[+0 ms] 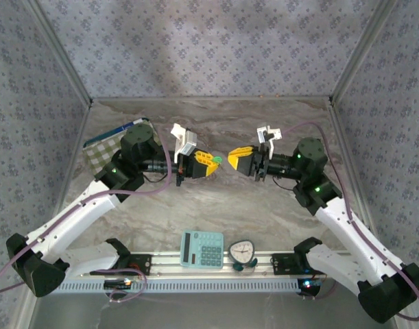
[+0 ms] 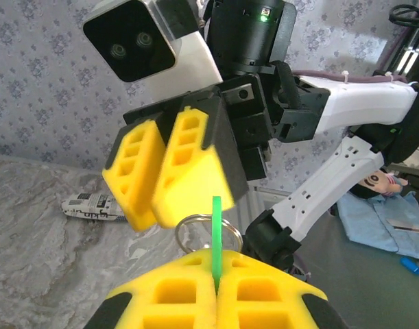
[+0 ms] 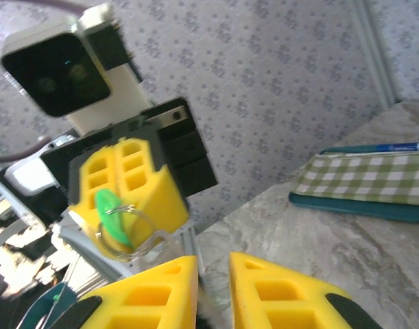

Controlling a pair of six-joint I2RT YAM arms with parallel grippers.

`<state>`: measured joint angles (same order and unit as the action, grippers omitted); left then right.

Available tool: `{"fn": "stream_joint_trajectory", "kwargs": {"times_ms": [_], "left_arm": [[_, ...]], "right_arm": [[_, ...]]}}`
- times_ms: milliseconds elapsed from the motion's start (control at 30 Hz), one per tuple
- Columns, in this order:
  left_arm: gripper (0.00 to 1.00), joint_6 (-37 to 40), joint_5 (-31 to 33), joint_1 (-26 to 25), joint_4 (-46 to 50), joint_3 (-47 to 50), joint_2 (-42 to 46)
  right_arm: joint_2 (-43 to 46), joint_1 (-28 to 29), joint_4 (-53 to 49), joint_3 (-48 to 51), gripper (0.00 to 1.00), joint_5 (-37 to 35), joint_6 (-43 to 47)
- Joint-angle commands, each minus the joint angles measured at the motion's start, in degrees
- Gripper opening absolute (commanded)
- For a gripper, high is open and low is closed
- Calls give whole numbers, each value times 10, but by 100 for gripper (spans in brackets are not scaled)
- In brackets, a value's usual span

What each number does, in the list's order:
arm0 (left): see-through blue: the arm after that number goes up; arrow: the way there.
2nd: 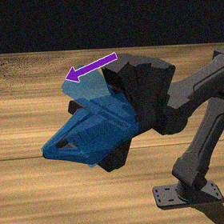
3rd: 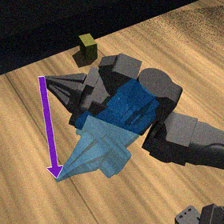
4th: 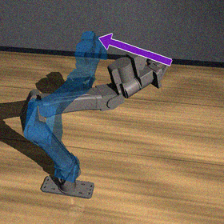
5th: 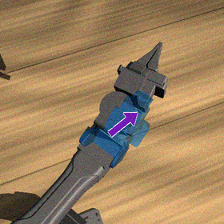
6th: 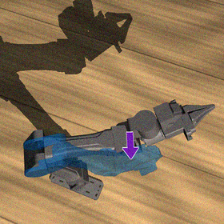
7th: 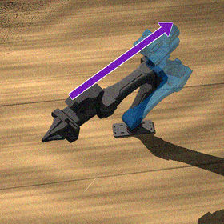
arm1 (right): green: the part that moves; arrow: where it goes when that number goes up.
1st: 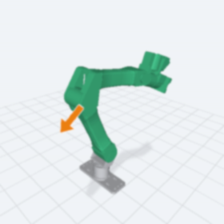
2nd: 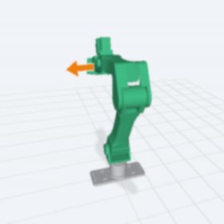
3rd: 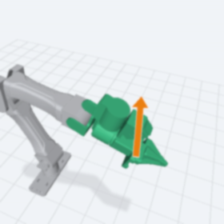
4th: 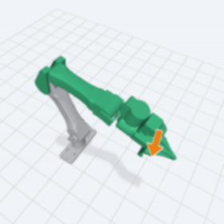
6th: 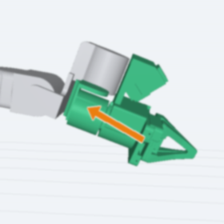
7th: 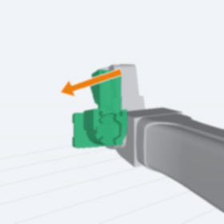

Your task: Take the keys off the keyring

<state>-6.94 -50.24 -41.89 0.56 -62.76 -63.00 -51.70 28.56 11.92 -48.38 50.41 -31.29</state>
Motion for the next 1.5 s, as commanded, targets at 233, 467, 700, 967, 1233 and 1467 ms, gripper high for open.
{"fn": "stream_joint_trajectory", "kwargs": {"times_ms": [233,467,700,967,1233,1467], "left_arm": [[0,-14,-29,3,-40,-17,-7],[0,-22,-31,3,-51,-11,1],[0,-36,-44,3,-78,-11,3],[0,-85,-87,2,-131,-33,-15],[0,-95,-107,-15,-139,-59,-19],[0,-102,-115,-18,-153,-67,-27]], "right_arm": [[-10,83,-39,-56,19,43,54],[-3,81,-60,-64,20,41,73],[22,49,-3,-31,55,30,43],[3,38,91,-22,72,56,-13],[-22,48,170,-38,72,90,-71],[-40,86,195,-60,66,125,-87]]}}
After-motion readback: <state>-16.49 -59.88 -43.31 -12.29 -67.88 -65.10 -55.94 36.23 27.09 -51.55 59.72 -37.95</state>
